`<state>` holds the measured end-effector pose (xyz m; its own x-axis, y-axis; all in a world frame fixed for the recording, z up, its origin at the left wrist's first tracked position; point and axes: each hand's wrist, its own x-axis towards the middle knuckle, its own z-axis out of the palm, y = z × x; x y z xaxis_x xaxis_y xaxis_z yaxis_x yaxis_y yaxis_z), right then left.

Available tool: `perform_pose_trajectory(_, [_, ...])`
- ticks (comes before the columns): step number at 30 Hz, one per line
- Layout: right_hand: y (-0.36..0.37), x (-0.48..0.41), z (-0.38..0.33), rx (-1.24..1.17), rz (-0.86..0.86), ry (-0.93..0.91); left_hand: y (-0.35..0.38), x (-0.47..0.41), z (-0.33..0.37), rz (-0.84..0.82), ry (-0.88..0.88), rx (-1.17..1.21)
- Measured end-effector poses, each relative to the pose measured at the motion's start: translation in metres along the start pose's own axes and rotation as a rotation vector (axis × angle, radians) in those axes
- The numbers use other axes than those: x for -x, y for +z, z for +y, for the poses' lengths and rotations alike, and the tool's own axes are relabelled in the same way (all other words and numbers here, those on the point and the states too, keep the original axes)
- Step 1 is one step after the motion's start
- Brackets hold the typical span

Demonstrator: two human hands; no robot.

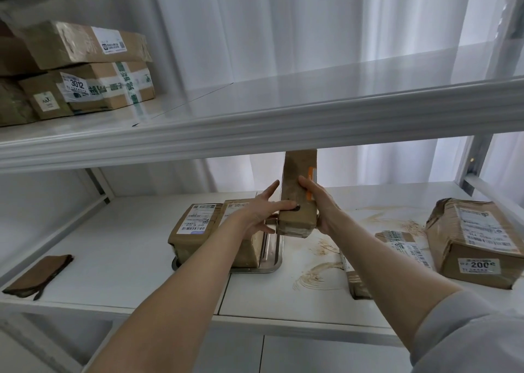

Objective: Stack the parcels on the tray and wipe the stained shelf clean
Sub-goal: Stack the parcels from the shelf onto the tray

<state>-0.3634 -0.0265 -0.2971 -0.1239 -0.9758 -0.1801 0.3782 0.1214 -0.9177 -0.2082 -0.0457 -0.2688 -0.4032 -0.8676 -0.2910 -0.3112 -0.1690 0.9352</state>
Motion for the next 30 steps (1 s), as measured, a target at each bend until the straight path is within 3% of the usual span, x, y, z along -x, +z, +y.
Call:
perform_pose_trajectory(6, [0.012,0.008,-0.009,0.016,-0.008,0.052,-0.007,0.01,0.004,-0.004,0.035,0.07])
perform_pose_trajectory(13, [0.017,0.004,-0.009,-0.013,0.012,0.178,-0.035,0.011,-0.001,-0.001,-0.04,0.532])
perform_pose_trajectory(17, [0.03,0.006,-0.002,-0.048,-0.149,0.29,-0.044,0.02,-0.001,0.011,-0.043,0.632])
perform_pose_trajectory(20, [0.041,0.005,0.0,-0.112,-0.25,0.307,-0.056,0.027,-0.001,0.089,-0.028,0.62])
perform_pose_trajectory(23, [0.056,0.005,-0.001,-0.181,-0.276,0.3,-0.075,0.032,-0.002,0.284,0.008,0.559])
perform_pose_trajectory(26, [0.08,0.008,-0.002,-0.02,-0.182,0.199,-0.1,0.038,-0.003,0.449,0.051,0.521])
perform_pose_trajectory(30, [0.118,0.002,0.004,0.1,-0.063,0.139,-0.126,0.048,-0.007,0.477,0.041,0.356])
